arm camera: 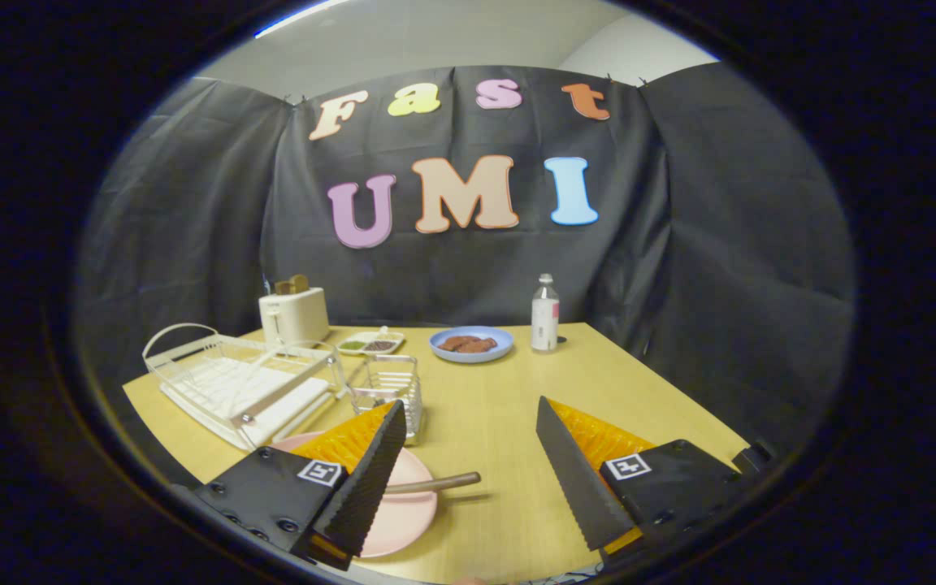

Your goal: Take the plate from the dish rack, then take the spoon from the basket and place it into the plate.

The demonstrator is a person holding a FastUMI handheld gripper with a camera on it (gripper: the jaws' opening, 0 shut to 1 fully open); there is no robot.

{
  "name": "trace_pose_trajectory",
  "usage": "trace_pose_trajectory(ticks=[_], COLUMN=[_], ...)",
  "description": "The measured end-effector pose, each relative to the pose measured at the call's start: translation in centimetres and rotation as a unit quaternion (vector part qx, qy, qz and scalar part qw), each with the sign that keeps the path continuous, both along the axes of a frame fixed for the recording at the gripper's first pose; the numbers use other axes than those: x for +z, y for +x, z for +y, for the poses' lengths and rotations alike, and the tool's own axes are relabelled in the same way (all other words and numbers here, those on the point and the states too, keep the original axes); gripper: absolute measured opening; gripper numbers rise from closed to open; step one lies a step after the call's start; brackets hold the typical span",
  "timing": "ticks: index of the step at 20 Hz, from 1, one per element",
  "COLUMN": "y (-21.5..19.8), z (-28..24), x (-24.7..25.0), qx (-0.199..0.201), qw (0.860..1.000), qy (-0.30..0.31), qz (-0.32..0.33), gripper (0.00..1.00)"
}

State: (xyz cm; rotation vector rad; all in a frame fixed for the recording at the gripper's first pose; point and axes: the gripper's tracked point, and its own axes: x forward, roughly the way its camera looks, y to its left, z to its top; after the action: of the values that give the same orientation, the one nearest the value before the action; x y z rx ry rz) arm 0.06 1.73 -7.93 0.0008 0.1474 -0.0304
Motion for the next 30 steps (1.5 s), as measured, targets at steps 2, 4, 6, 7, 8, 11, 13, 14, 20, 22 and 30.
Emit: trace_pose_trajectory(ticks=[2, 4, 6, 7, 8, 11, 13, 14, 20, 22, 30], y=[-0.9, -1.6, -2.0, -2.1, -2.1, -2.0, -2.0, -2.0, -2.2, -2.2, -2.2], z=[1.1, 1.2, 0.6, 0.4, 0.3, -0.3, -0.6, -0.6, -0.7, -0.8, -0.4], x=[1.4, 2.3, 2.9, 3.2, 3.3, 3.2, 3.2, 3.1, 3.9, 4.0, 4.4], qx=[0.026, 0.035, 0.029, 0.027, 0.024, 0.016, 0.011, 0.011, 0.009, 0.008, 0.014], qw=[0.999, 0.999, 0.999, 0.999, 0.999, 0.999, 0.999, 0.999, 0.999, 0.999, 0.998], qy=[0.024, 0.029, 0.024, 0.021, 0.019, 0.01, 0.007, 0.007, 0.006, 0.001, -0.007], qz=[-0.014, -0.023, -0.03, -0.033, -0.036, -0.035, -0.034, -0.034, -0.045, -0.047, -0.056], gripper=[1.0, 1.0, 1.0, 1.0, 1.0, 1.0, 1.0, 1.0, 1.0, 1.0, 1.0])
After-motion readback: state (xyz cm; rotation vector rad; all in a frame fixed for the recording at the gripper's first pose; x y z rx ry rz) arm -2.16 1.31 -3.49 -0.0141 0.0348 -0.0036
